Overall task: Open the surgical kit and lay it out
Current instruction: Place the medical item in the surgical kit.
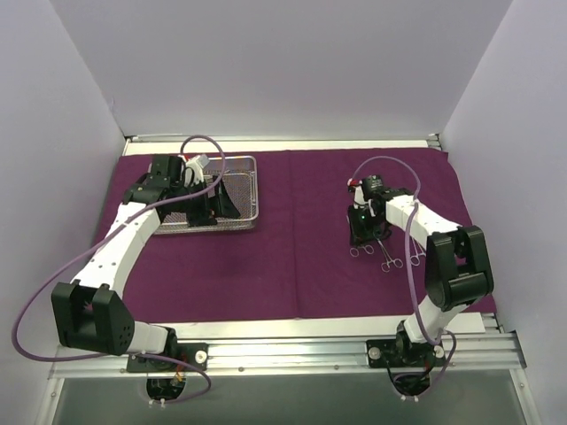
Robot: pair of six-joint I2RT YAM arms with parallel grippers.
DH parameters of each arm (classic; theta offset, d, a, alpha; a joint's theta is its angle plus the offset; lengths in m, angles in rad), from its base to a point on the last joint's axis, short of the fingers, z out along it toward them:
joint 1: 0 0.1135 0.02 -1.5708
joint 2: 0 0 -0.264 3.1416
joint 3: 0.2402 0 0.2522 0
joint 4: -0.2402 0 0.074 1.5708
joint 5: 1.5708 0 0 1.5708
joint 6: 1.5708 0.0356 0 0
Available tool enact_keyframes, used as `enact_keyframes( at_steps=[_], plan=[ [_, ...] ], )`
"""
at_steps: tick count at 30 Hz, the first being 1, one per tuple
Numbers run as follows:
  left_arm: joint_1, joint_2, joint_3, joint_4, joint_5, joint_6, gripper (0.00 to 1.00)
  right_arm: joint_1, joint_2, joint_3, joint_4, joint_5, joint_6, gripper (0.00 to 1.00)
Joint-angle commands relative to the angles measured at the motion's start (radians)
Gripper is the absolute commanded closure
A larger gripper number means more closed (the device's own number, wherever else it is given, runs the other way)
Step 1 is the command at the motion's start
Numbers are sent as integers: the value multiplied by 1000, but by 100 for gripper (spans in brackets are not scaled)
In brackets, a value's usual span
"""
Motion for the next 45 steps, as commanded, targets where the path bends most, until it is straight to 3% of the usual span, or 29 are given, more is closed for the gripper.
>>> enact_keyframes(
  at_steps=[1, 11, 18, 30, 34, 38, 45],
  plan=[
    [18, -9, 71, 42, 24, 3, 6, -7, 24, 35, -27, 18, 87, 100],
    [42, 20, 96, 42, 59, -1, 6, -15, 42, 78, -210, 60, 113, 100],
    [56, 40, 93, 74, 102, -10, 6, -4, 101, 67, -219, 81, 120, 96],
    [69, 93, 157, -7, 50, 20, 6, 46, 135, 59, -222, 103, 136, 77],
    [69, 101, 164, 2, 45, 11, 6, 46, 123, 53, -217, 126, 150, 62],
    [70, 132, 188, -10, 10, -1, 6, 46, 115, 58, -224, 135, 153, 56],
    [72, 228, 343, -126, -172, 59, 4, 66, 88, 163, -276, 135, 101, 58]
  ],
)
